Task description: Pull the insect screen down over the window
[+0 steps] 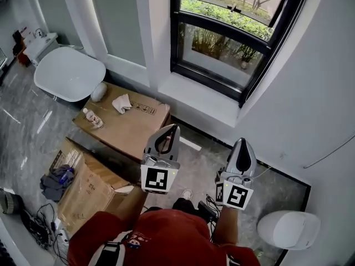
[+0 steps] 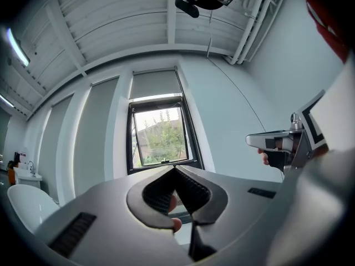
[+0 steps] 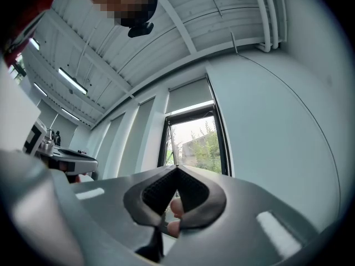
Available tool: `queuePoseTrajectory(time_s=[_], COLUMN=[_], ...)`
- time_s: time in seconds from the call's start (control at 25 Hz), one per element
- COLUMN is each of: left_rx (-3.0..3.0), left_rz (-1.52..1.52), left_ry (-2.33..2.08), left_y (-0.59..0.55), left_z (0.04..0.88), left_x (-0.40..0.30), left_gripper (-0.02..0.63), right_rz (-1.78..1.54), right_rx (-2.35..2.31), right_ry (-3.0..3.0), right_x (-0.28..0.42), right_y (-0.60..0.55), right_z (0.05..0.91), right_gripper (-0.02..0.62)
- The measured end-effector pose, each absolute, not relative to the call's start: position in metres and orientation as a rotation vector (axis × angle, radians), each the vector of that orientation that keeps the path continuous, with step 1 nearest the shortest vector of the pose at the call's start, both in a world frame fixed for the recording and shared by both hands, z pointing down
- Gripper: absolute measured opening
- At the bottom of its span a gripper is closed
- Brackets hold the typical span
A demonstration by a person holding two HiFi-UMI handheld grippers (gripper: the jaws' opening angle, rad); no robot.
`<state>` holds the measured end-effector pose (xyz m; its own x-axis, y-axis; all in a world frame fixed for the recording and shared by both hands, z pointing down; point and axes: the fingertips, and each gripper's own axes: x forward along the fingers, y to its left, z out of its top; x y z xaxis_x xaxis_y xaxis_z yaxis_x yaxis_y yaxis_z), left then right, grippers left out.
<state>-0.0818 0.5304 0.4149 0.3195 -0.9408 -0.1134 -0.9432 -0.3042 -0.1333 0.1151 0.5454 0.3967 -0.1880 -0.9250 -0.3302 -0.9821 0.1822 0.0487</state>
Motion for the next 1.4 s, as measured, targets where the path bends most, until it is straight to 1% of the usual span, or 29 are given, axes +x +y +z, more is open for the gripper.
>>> queuePoseTrajectory(time_s=[0.48,0.64,0.8,1.04,1.4], left_rx=[-2.356,-2.338,-2.351,-2.328,-2.318], left_rz=[0.034,0.055,0.01,0.044,0.109], left_ry=[1.758,1.774,1.791,1.794,1.797], left_y=[0.451,0.435,0.427,0.407,0.339], left_z=[0.405,0.406,0.412,0.412,0.407], left_x=[-0.017,-0.005,-0.001,-0.004,-0.041], left_gripper=[0.006,0.006,0.006,0.006,0.006], right_rz=[0.343,0.307,0.284,0.296,0.387], right_rx=[-1.81,-1.803,-1.785,-1.78,-1.764], right_ry=[2.228,2.223,2.235,2.256,2.265], right_x=[0.185,0.201,0.202,0.196,0.159], right_y=[0.47,0.454,0.441,0.415,0.342], right_z=[0.4,0.41,0.417,0.421,0.403], right_gripper=[0.009,0.009,0.009,0.009,0.009])
